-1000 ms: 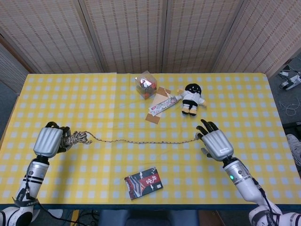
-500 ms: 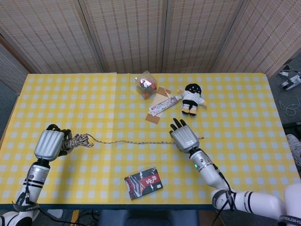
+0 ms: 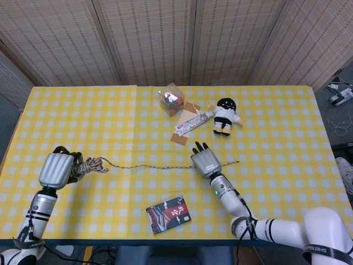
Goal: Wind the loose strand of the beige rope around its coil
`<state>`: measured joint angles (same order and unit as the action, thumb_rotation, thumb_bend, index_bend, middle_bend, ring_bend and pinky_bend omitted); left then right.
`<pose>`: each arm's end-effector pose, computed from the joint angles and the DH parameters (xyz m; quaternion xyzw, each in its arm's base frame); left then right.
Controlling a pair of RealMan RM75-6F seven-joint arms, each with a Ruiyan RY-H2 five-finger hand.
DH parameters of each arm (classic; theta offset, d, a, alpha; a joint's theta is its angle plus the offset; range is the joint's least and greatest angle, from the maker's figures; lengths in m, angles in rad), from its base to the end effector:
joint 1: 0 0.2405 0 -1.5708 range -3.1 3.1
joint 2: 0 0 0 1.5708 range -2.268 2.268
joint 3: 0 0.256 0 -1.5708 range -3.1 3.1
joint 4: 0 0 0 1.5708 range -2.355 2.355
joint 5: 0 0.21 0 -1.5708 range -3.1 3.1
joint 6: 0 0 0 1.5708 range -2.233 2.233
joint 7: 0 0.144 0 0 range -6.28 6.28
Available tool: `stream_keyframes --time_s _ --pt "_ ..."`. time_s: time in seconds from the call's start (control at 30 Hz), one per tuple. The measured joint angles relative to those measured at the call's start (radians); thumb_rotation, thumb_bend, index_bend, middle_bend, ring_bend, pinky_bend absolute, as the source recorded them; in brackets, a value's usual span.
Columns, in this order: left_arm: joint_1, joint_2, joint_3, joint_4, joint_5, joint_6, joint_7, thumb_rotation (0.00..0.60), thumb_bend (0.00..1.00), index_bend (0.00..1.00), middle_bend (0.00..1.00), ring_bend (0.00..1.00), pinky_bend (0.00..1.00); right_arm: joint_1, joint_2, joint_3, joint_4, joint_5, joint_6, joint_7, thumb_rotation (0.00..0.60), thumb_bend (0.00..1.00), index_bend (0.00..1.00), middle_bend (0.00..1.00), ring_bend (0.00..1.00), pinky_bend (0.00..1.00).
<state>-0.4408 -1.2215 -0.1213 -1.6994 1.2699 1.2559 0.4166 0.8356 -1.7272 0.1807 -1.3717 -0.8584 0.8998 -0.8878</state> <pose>-0.2296 0.2863 0.1052 -0.6868 -0.3095 -0.3449 0.5600 -0.1302 -0.3439 -0.0759 0.8188 -0.2693 0.2269 0.4534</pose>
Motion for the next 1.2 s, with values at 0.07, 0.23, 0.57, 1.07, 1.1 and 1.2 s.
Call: stream_keyframes --time_s 0.07,0.23,0.57,1.07,1.1,1.2 --pt "0.002 -0.001 0.003 0.001 0.003 0.001 -0.001 0.6 0.27 0.72 0.75 0.55 0.28 0.013 -0.011 -0.001 0.016 0.012 -0.001 -0.002 0.6 0.24 0.45 0.22 0.05 0.13" --pt "0.004 -0.001 0.004 -0.001 0.008 0.001 -0.012 0.6 0.27 0.72 0.75 0.55 0.28 0.032 -0.031 -0.009 0.037 0.02 0.007 -0.007 0.6 0.24 0.46 0.21 0.04 0.11" --pt "0.01 -0.002 0.008 0.001 0.018 0.005 -0.023 0.6 0.27 0.72 0.75 0.55 0.28 0.028 -0.073 -0.024 0.084 -0.045 0.045 0.078 0.6 0.25 0.51 0.13 0.0 0.0" --pt "0.014 -0.003 0.009 0.004 0.021 0.003 -0.028 0.6 0.27 0.72 0.75 0.55 0.28 0.046 -0.131 -0.021 0.177 -0.053 0.033 0.091 0.6 0.28 0.54 0.12 0.0 0.0" --pt "0.014 -0.003 0.009 0.005 0.021 0.003 -0.028 0.6 0.27 0.72 0.75 0.55 0.28 0.047 -0.133 -0.021 0.179 -0.051 0.032 0.09 0.6 0.28 0.54 0.12 0.0 0.0" --pt "0.015 -0.002 0.009 0.005 0.023 0.003 -0.03 0.6 0.27 0.72 0.75 0.55 0.28 0.049 -0.137 -0.021 0.183 -0.047 0.03 0.083 0.6 0.28 0.54 0.12 0.0 0.0"
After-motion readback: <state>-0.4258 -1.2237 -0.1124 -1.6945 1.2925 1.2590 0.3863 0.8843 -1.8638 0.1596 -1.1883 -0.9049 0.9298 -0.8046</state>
